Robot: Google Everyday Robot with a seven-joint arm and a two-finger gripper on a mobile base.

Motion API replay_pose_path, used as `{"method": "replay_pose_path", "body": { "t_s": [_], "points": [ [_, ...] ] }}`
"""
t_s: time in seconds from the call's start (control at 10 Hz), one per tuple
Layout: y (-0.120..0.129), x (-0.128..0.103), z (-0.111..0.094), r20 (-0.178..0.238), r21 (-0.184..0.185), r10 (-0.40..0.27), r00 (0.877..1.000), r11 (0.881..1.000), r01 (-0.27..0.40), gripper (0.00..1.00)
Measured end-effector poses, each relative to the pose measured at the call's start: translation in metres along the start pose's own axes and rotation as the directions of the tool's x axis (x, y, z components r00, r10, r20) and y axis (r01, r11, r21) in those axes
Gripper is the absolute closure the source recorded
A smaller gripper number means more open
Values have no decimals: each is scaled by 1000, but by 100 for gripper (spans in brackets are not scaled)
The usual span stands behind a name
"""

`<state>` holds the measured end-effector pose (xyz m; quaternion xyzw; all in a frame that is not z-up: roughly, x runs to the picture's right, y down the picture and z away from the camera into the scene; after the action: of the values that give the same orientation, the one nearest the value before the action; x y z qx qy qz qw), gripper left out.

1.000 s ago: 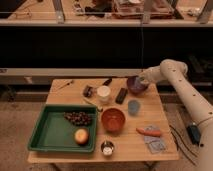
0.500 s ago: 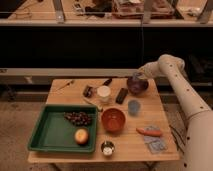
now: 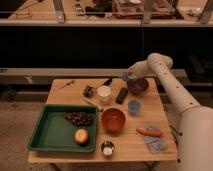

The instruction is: Wipe purple bowl with sponge

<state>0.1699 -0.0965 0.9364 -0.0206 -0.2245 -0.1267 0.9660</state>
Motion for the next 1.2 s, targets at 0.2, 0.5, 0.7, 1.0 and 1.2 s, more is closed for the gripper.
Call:
{"method": "replay_pose_path", "body": {
  "t_s": [0.2,0.5,0.7,1.0,1.2],
  "points": [
    [16,-8,0,21,-11,-11,1000,1000,11,100],
    [35,-2,-22,17,0,-12,1000,1000,12,100],
    [49,14,-45,-3,11,-5,1000,1000,5,100],
    [60,31,-62,-35,18,17,999,1000,-16,100],
    [58,51,-61,-66,16,38,997,999,-37,100]
  ]
}}
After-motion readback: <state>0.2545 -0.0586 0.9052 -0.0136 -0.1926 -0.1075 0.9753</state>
